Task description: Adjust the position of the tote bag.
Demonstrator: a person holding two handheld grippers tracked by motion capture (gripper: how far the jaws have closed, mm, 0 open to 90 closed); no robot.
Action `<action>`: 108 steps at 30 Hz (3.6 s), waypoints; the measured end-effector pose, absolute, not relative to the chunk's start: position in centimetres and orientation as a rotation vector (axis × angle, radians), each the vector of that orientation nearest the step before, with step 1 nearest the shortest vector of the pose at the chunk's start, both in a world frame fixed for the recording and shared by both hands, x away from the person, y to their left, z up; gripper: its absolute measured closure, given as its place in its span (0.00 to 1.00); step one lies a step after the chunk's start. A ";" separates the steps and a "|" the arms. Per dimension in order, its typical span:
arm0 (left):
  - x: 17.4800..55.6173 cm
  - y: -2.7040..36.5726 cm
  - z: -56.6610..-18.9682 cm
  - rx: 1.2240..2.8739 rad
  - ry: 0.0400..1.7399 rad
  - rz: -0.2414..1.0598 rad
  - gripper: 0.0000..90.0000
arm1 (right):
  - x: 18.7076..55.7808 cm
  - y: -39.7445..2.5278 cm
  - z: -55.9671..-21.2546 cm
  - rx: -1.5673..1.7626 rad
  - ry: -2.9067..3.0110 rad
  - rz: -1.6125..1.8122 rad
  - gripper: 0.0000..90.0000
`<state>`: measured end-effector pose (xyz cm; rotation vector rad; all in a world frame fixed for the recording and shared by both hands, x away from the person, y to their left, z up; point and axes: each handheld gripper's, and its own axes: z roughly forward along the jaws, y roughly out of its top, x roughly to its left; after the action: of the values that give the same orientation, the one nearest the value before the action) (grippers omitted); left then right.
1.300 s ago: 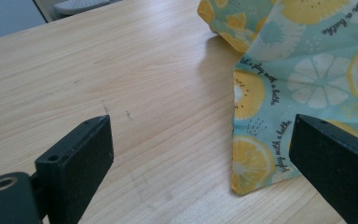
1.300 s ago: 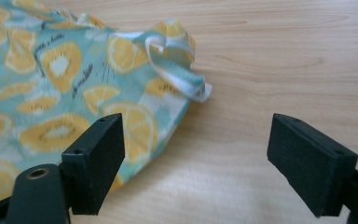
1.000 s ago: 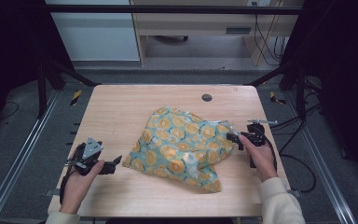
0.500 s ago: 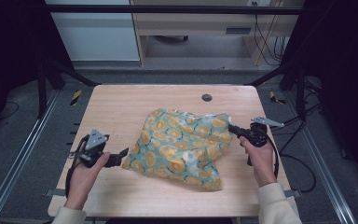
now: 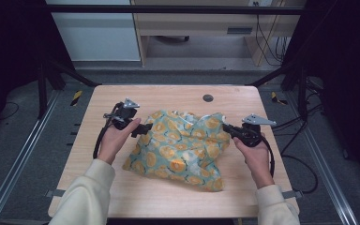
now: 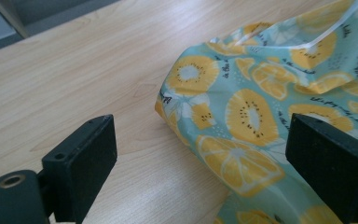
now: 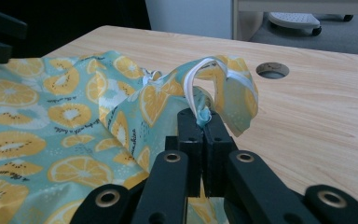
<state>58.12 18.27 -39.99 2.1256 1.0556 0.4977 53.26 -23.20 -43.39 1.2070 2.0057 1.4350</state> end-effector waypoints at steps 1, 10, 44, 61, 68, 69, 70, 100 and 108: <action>58.2 18.1 -40.1 2.128 1.064 0.486 0.10 | 53.1 -23.2 -43.4 1.207 2.007 1.437 0.98; 58.9 17.3 -40.8 2.154 1.128 0.389 0.12 | 53.1 -23.1 -43.6 1.202 2.020 1.415 0.98; 55.9 18.4 -41.8 2.088 1.023 0.430 1.00 | 52.3 -25.5 -41.6 1.227 1.885 1.416 1.00; 53.7 19.5 -40.4 2.024 0.943 0.553 1.00 | 52.4 -25.2 -40.6 1.213 1.862 1.388 1.00; 52.8 20.1 -40.3 1.979 0.930 0.584 1.00 | 52.6 -24.7 -39.5 1.184 1.854 1.403 1.00; 52.7 20.2 -40.2 1.963 0.932 0.586 1.00 | 52.6 -24.7 -39.4 1.180 1.854 1.407 1.00; 52.6 20.3 -40.2 1.952 0.933 0.584 1.00 | 52.6 -24.6 -39.3 1.174 1.854 1.409 1.00; 49.5 21.9 -39.4 1.836 0.876 0.700 1.00 | 49.4 -23.8 -37.1 1.030 1.855 1.422 1.00; 48.5 22.3 -39.6 1.822 0.875 0.720 1.00 | 47.9 -23.6 -37.4 1.003 1.862 1.443 1.00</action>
<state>48.53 22.31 -39.56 1.8225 0.8749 0.7202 47.87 -23.62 -37.40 1.0025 1.8617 1.4431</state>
